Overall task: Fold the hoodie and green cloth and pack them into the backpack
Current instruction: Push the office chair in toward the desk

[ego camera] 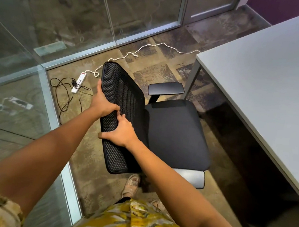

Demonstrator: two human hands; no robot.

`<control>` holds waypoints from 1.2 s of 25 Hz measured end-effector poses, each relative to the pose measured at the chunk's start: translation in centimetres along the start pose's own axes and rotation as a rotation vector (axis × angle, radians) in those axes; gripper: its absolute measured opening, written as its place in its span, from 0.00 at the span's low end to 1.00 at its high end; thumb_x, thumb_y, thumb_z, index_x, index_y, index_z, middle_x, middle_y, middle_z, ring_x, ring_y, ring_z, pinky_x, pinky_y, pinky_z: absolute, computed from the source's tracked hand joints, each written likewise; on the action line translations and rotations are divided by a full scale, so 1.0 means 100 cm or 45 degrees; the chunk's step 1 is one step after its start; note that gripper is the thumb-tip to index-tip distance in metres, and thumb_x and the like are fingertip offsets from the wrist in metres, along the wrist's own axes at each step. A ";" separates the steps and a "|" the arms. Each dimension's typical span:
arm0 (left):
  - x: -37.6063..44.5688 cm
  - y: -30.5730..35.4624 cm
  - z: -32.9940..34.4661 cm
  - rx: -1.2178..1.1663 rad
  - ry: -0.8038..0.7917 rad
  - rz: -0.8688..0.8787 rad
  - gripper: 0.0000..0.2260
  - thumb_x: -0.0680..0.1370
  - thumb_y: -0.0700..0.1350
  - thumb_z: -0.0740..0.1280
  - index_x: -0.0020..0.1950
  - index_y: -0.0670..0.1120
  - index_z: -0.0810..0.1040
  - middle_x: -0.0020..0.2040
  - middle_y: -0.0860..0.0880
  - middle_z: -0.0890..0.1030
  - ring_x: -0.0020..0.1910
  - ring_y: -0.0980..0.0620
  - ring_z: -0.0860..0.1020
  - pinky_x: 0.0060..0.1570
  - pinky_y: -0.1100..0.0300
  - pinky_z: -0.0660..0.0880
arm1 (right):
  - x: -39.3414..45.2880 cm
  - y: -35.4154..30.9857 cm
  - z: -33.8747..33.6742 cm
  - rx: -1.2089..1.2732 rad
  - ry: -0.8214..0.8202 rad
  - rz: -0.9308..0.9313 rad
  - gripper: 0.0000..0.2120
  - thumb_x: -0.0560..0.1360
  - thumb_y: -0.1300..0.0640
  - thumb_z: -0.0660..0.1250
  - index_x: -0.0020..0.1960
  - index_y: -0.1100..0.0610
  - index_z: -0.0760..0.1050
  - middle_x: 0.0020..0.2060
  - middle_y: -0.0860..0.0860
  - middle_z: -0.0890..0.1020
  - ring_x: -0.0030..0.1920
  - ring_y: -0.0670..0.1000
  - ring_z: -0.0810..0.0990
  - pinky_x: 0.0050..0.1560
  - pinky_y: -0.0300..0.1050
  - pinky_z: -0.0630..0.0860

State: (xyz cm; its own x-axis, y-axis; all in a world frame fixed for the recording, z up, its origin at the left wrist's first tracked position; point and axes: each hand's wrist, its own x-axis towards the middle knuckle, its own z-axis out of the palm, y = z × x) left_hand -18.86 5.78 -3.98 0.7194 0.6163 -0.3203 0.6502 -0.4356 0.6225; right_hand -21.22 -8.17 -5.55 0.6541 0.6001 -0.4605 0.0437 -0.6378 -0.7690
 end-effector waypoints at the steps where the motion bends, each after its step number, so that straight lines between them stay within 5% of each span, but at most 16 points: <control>1: 0.000 0.006 0.004 0.011 -0.010 -0.001 0.57 0.65 0.41 0.80 0.81 0.51 0.43 0.68 0.40 0.73 0.63 0.39 0.75 0.59 0.49 0.74 | 0.001 0.002 -0.005 0.010 0.006 0.004 0.58 0.64 0.41 0.78 0.81 0.56 0.47 0.79 0.60 0.54 0.78 0.59 0.56 0.76 0.56 0.60; 9: -0.006 0.055 0.050 0.077 -0.023 0.040 0.57 0.67 0.42 0.79 0.81 0.49 0.39 0.68 0.38 0.73 0.64 0.39 0.74 0.53 0.53 0.70 | -0.003 0.038 -0.057 -0.006 0.018 0.011 0.58 0.64 0.39 0.77 0.81 0.58 0.48 0.77 0.60 0.59 0.76 0.60 0.61 0.74 0.52 0.64; 12: -0.014 0.074 0.076 0.167 0.009 0.057 0.56 0.68 0.47 0.78 0.81 0.49 0.39 0.72 0.38 0.68 0.69 0.38 0.70 0.62 0.47 0.71 | -0.009 0.058 -0.081 -0.021 0.015 0.018 0.60 0.60 0.37 0.76 0.80 0.58 0.50 0.76 0.60 0.63 0.74 0.60 0.65 0.72 0.54 0.67; 14: -0.019 0.085 0.094 0.408 0.087 0.159 0.52 0.69 0.54 0.75 0.81 0.50 0.42 0.78 0.39 0.57 0.77 0.39 0.57 0.72 0.38 0.60 | -0.015 0.072 -0.097 -0.030 0.021 0.027 0.59 0.58 0.36 0.77 0.80 0.58 0.53 0.72 0.59 0.69 0.70 0.59 0.70 0.68 0.53 0.71; 18: -0.023 0.115 0.134 0.849 0.182 0.586 0.41 0.71 0.65 0.64 0.80 0.51 0.57 0.81 0.42 0.47 0.79 0.42 0.37 0.74 0.36 0.36 | -0.032 0.104 -0.142 0.000 0.030 0.044 0.46 0.64 0.46 0.79 0.75 0.58 0.64 0.63 0.56 0.78 0.62 0.55 0.77 0.58 0.46 0.76; 22: -0.030 0.147 0.168 0.902 0.114 0.584 0.39 0.70 0.68 0.60 0.78 0.51 0.64 0.82 0.43 0.48 0.79 0.41 0.37 0.76 0.39 0.36 | -0.046 0.132 -0.183 -0.028 0.045 0.078 0.44 0.63 0.46 0.79 0.75 0.54 0.66 0.60 0.52 0.79 0.57 0.50 0.78 0.53 0.45 0.77; 26: -0.045 0.185 0.202 0.921 0.085 0.580 0.41 0.71 0.69 0.58 0.79 0.50 0.61 0.82 0.43 0.47 0.79 0.40 0.36 0.76 0.40 0.38 | -0.060 0.160 -0.222 -0.058 0.069 0.141 0.50 0.62 0.43 0.78 0.78 0.52 0.60 0.62 0.51 0.78 0.56 0.50 0.78 0.55 0.45 0.77; 30: -0.042 0.217 0.229 1.115 -0.175 0.925 0.42 0.70 0.75 0.46 0.77 0.54 0.65 0.81 0.49 0.57 0.80 0.41 0.38 0.74 0.37 0.34 | -0.070 0.186 -0.258 -0.042 0.065 0.254 0.53 0.56 0.39 0.76 0.76 0.51 0.62 0.65 0.51 0.76 0.62 0.52 0.77 0.63 0.51 0.75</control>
State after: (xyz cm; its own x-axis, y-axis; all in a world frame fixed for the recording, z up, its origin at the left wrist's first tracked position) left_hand -2.19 -21.25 -5.47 0.9801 -0.0216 -0.1975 -0.0222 -0.9998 -0.0009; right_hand -5.49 -36.67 -5.25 0.6895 0.4355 -0.5787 -0.0667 -0.7574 -0.6495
